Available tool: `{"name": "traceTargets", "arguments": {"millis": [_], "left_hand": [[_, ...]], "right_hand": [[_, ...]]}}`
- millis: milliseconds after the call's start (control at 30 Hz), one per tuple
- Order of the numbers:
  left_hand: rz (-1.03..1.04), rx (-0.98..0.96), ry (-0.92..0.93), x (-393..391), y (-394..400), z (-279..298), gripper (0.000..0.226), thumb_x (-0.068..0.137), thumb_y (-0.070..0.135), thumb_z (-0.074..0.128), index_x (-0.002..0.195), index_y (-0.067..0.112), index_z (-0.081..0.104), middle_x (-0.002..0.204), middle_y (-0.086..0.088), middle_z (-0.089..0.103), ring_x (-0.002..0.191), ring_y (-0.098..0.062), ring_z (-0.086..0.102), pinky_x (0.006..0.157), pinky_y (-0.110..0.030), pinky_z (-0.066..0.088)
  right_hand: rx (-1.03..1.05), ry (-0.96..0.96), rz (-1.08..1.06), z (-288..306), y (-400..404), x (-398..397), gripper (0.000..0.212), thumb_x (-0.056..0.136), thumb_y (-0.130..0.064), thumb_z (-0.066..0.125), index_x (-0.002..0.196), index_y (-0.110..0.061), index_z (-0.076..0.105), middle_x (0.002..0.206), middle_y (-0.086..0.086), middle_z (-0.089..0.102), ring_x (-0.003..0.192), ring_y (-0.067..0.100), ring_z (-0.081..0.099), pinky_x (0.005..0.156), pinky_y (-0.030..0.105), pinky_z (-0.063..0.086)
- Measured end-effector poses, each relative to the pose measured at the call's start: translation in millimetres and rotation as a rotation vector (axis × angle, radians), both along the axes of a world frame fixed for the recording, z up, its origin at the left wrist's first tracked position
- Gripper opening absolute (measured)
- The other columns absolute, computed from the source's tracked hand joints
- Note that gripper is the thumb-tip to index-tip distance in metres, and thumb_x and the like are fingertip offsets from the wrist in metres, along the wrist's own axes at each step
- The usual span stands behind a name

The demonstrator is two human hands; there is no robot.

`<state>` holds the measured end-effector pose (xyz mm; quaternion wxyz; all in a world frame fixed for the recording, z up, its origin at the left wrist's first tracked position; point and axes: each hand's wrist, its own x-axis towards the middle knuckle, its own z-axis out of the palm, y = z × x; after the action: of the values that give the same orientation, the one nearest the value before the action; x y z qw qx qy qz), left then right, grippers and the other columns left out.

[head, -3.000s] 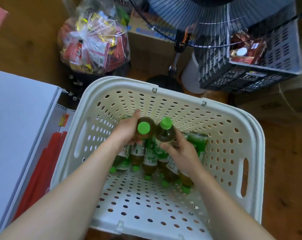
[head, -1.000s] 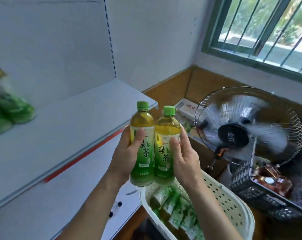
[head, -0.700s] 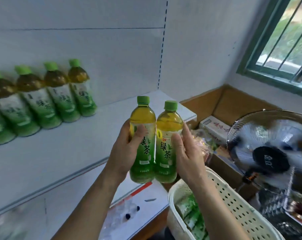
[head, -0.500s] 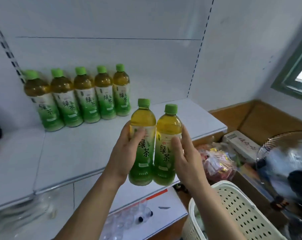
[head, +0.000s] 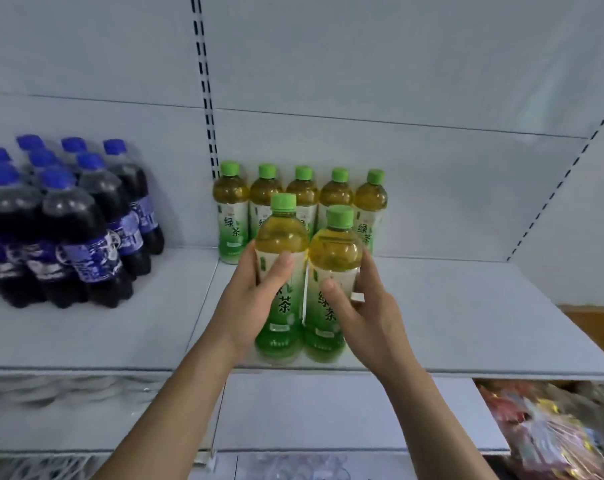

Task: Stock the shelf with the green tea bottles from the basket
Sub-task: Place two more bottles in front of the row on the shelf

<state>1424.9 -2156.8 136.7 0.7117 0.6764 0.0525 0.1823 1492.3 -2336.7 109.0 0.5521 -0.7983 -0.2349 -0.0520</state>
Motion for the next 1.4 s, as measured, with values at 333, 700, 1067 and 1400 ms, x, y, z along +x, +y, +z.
{"name": "traceTargets", "arguments": {"millis": [333,700,1067,1400], "left_hand": [[0.071,0.04,0.044,10,80,-20,0.062,0.087,0.051,0.08,0.143,0.045,0.056,0.141,0.013,0.071,0.137,-0.012,0.063,0.123,-0.052,0.042],[0.019,0.19,0.06,52,138,-37,0.072,0.094,0.05,0.079,0.154,0.042,0.04,0.139,0.023,0.068,0.135,-0.003,0.061,0.12,-0.044,0.047],[0.233,0.606,0.111,48,150,-104,0.087,0.084,0.029,0.092,0.155,0.037,0.042,0.135,0.012,0.058,0.118,-0.009,0.066,0.098,-0.036,0.062],[0.226,0.653,0.114,65,156,-94,0.082,0.093,0.031,0.084,0.157,0.041,0.035,0.151,0.011,0.062,0.127,-0.015,0.068,0.1,-0.049,0.063]], "right_hand": [[0.023,0.03,0.158,-30,77,30,0.088,0.094,-0.073,0.06,0.169,-0.049,0.02,0.136,-0.027,0.07,0.117,0.001,0.07,0.102,0.039,0.06],[-0.02,-0.044,0.069,-35,130,56,0.084,0.099,-0.078,0.049,0.169,-0.054,0.01,0.152,-0.011,0.063,0.137,0.017,0.061,0.117,0.048,0.05],[-0.263,-0.122,-0.087,-83,125,49,0.122,0.089,-0.04,0.085,0.172,-0.047,-0.004,0.164,-0.003,0.042,0.138,0.027,0.06,0.103,0.053,0.059],[-0.355,-0.165,-0.111,-82,138,64,0.119,0.097,-0.029,0.077,0.171,-0.041,-0.015,0.156,0.007,0.062,0.117,0.038,0.073,0.091,0.051,0.062]]}}
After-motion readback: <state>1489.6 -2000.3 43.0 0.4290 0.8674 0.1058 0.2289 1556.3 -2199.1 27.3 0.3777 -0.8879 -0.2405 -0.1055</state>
